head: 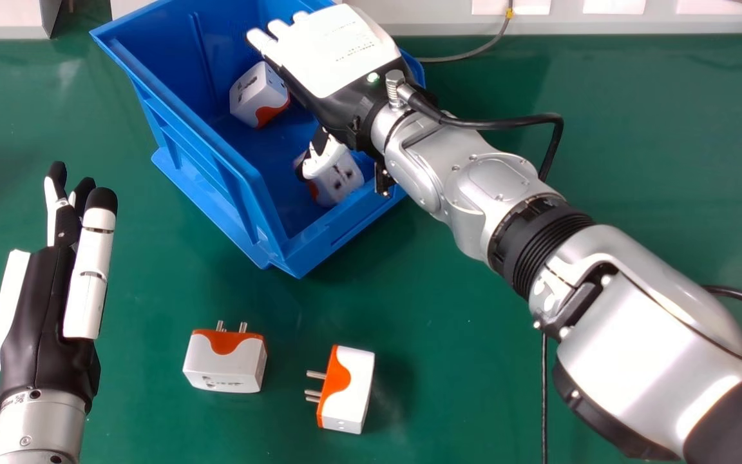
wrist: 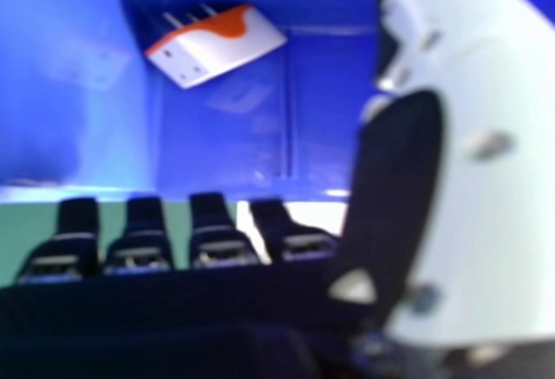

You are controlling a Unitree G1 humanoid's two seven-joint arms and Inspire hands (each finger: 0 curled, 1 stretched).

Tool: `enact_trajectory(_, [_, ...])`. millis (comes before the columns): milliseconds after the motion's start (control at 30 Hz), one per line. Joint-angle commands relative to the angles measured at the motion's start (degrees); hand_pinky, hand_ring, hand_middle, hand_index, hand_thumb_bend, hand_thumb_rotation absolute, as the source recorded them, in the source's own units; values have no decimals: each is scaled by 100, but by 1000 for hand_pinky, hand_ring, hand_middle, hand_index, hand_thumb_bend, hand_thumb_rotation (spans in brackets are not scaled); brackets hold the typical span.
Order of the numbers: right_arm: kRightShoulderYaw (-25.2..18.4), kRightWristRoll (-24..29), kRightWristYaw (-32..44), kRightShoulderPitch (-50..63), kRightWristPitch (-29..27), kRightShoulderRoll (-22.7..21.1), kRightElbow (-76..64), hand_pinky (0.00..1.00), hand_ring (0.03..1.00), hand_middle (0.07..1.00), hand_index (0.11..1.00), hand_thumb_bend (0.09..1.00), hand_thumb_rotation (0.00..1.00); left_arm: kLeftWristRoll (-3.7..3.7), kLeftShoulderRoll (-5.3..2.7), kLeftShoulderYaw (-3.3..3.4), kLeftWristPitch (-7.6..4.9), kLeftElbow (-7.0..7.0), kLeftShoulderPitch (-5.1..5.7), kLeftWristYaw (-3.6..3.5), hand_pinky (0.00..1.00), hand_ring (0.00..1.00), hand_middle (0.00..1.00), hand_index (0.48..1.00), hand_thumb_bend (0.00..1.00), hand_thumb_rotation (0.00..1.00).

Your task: Pick all objects and put in blue box

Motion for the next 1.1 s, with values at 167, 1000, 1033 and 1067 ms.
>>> enact_trajectory(167, [-100,84,-204,-31,-95,-185,-224,999,1000,1000,1000,513,514,31,-31,-32,-33,-60,-80,78,1000,1000,1000,1000,409,997])
enact_trajectory(1000, [-1786,366,-429,4335,-432,-2252,-6903,1000,1000,1000,1000,425,491,57,4,-16,-161,269,-252,88,1000,1000,1000,1000,390,1000])
enact_trajectory(1033, [-1853,377,-411,4575,-411,-2262,-7165,1000,1000,1000,1000,421,499,54,7,-8,-182,301,-260,87,1000,1000,1000,1000,390,1000])
enact_trajectory(1067, [-1919,380,-408,4844,-397,-2264,-7429,1000,1000,1000,1000,419,505,46,6,-1,-202,323,-264,86,1000,1000,1000,1000,388,1000])
